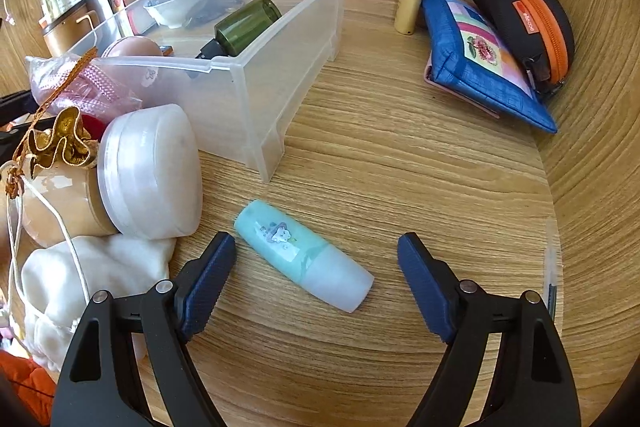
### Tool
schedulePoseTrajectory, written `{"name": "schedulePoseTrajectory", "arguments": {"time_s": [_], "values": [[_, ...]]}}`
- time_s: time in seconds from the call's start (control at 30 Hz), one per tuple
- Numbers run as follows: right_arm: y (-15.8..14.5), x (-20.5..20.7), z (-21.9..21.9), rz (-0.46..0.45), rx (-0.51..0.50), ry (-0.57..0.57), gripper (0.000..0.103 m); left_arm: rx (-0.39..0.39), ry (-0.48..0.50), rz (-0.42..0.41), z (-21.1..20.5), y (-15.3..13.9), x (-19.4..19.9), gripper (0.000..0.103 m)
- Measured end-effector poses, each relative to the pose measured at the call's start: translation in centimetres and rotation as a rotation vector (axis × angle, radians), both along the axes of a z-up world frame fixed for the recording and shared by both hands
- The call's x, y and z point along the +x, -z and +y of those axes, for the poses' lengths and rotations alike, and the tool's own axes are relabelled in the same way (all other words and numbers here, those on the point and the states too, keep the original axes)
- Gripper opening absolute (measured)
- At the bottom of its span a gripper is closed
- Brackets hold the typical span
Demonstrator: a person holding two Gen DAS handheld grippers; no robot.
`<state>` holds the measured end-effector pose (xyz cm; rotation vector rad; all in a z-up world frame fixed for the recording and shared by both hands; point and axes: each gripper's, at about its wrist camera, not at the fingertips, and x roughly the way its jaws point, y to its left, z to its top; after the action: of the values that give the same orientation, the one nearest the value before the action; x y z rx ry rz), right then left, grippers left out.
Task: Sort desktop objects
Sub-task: 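Move the left gripper to the bagged pink rope while the right approaches the mint-green tube, then close the left gripper on the pink rope bag while the right grasps the mint-green tube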
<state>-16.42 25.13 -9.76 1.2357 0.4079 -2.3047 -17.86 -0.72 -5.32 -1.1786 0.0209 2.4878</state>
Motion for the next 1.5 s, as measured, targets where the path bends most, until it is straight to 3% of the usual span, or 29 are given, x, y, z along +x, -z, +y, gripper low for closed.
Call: {"name": "schedulePoseTrajectory", "arguments": {"time_s": [0.17, 0.4, 0.6, 0.8, 1.17, 1.33, 1.43, 1.5], "values": [[-0.6, -0.3, -0.2, -0.008, -0.012, -0.019, 0.074, 0.042, -0.003, -0.019, -0.3, 0.4, -0.5, 0.074], [1.0, -0.6, 0.4, -0.005, -0.016, -0.043, 0.055, 0.103, 0.016, -0.03, -0.4, 0.8, -1.0, 0.065], [1.1, -0.5, 0.1, -0.002, -0.017, -0.055, 0.036, 0.064, 0.006, 0.0, 0.1, 0.4, -0.4, 0.058], [1.0, -0.7, 0.7, -0.004, -0.019, -0.085, 0.027, 0.079, -0.037, 0.003, -1.1, 0.2, 0.5, 0.051], [0.9, -0.6, 1.0, -0.007, -0.016, -0.092, 0.026, 0.076, -0.123, 0.012, -5.1, -0.4, 3.4, 0.045], [0.9, -0.6, 0.8, -0.005, -0.015, -0.096, 0.026, 0.024, -0.097, 0.014, -4.5, -0.4, 3.4, 0.045], [0.9, -0.5, 0.8, -0.003, -0.015, -0.096, 0.026, 0.002, -0.071, 0.001, -3.8, -0.1, 2.6, 0.051], [0.9, -0.5, 0.7, -0.002, -0.014, -0.097, 0.026, -0.013, -0.051, -0.007, -3.1, 0.3, 2.2, 0.061]]}}
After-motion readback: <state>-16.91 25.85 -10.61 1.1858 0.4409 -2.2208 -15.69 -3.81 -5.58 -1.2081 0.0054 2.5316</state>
